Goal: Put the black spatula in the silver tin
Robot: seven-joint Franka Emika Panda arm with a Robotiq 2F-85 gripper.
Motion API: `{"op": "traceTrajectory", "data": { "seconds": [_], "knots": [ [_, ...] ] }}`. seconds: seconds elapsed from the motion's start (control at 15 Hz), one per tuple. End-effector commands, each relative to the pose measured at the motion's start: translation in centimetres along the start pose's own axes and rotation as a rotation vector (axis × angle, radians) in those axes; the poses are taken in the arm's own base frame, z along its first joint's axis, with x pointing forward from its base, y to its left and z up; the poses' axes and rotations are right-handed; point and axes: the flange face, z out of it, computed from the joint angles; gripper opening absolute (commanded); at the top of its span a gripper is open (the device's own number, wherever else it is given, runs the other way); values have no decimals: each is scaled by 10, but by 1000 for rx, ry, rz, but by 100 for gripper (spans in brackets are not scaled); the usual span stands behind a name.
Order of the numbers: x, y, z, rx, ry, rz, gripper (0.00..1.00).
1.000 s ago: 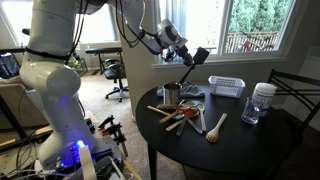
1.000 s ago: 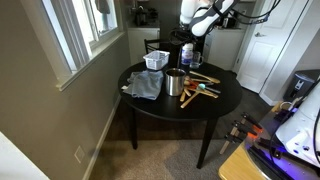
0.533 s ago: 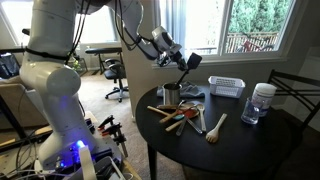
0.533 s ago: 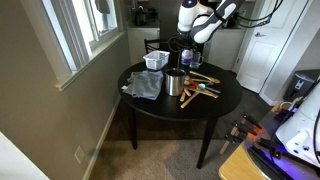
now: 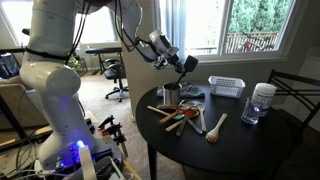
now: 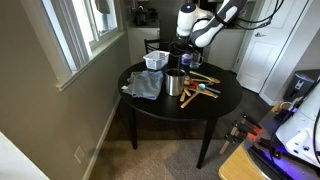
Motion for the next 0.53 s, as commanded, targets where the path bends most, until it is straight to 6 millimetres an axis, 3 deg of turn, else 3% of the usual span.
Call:
{"op": "traceTrajectory", "data": {
  "seconds": [0.0, 0.47],
  "knots": [
    [-8, 10, -6, 17, -6, -5, 8],
    [-26, 18, 7, -6, -2, -48, 8]
  ]
}}
